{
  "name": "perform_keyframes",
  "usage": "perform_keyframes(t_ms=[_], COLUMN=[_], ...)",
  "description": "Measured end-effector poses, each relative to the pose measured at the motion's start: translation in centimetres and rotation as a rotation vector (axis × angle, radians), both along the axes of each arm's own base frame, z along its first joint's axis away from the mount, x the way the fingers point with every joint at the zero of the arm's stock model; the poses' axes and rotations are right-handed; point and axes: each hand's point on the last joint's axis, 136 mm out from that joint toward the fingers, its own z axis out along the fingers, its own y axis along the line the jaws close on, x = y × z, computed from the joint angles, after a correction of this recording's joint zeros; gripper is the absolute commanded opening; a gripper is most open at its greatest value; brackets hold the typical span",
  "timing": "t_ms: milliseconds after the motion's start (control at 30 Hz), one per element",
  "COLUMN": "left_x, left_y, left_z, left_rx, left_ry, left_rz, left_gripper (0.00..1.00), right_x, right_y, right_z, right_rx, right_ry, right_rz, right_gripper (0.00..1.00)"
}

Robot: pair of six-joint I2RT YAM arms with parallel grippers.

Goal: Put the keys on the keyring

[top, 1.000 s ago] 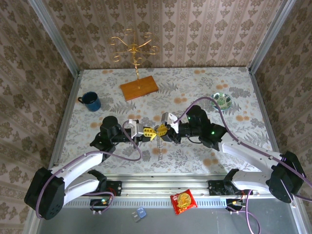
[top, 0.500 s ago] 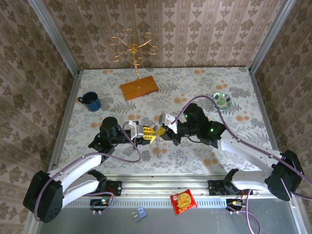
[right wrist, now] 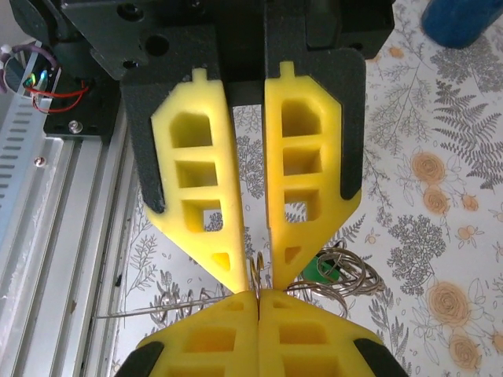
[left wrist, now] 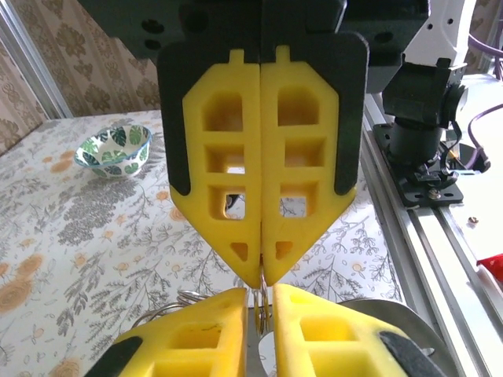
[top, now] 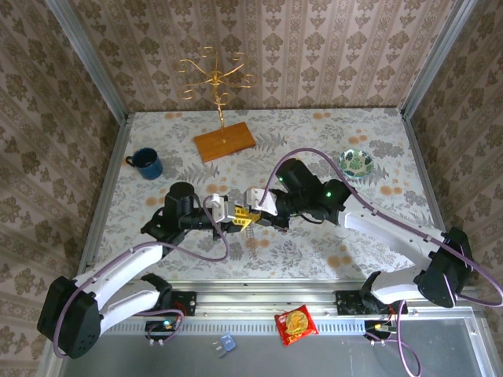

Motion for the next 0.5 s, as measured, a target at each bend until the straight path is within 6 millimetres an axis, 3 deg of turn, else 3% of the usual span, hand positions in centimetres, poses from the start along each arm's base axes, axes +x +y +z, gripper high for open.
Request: perform_keyframes(t_ms=[100, 200, 300, 500], left_x=[-0.2, -0.4, -0.3, -0.2], left_y=[-0.1, -0.1, -0.1, -0.2], left_z=[-0.2, -0.4, -0.4, 0.2], left_rx=[0.011, 0.016, 0.017, -0.028], left_ry=[-0.001, -0.007, -0.01, -0.037], left_rz=[-0.014, -0.023, -0.022, -0.01], left_gripper=[0.02, 0.0, 0.0, 0.0], right_x=[-0.1, -0.4, -0.2, 0.8], right_y=[-0.1, -0.1, -0.1, -2.3], right_z=[0.0, -0.1, 0.0, 0.9], right_rx=[-0.017, -0.025, -0.013, 0.148], right_ry=[-0.003, 0.001, 0.006, 0.009], right_rz=[0.008, 0.014, 0.002, -0.106], right_gripper=[0.0, 0.02, 0.26, 0.31])
